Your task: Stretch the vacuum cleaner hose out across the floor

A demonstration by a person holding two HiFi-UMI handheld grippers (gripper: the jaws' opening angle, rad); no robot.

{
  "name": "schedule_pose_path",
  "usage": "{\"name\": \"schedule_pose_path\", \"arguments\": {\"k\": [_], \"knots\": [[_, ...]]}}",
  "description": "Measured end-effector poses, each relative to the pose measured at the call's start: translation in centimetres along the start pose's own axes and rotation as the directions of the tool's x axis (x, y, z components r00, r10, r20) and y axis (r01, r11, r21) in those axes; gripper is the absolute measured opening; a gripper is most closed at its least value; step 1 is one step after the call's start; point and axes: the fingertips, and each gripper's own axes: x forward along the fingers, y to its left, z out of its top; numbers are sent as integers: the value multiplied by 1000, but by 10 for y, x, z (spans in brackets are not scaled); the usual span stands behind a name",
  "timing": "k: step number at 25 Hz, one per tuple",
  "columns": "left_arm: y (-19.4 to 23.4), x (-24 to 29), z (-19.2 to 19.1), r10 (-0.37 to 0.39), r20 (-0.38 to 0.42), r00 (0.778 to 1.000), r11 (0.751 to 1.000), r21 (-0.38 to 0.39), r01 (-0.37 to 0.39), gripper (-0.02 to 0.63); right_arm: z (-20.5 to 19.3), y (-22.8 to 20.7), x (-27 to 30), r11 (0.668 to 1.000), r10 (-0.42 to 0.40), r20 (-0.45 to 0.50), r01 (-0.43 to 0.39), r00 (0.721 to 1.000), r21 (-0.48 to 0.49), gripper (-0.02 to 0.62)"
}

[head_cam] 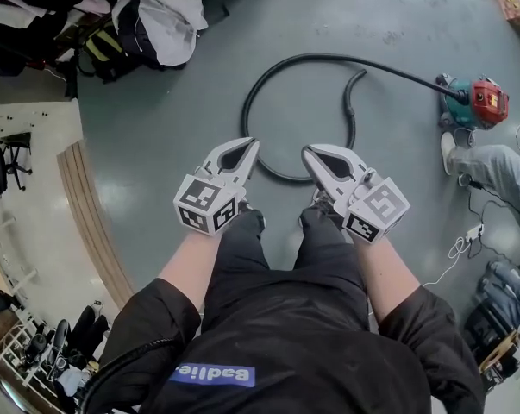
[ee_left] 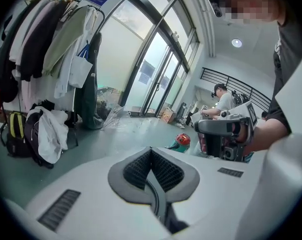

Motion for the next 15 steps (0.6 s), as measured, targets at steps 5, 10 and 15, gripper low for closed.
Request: {"name": "schedule_pose_path", "arguments": {"k": [5,10,15], "knots": [[39,33,-46,49,-52,997,998,-22,-50,-4,-35,-34,16,1000,2,-19,-2,1000,10,-2],[82,68,-99,94,-87,992,994,-55,-99,-4,-76,-76,40,1000,6,-29,-6,1000,9,-2],[117,108,-157,111,-129,985,992,-49,-118,-3,-122,-124,63,1000,9,-24,-9,1000,-5,-2]]}}
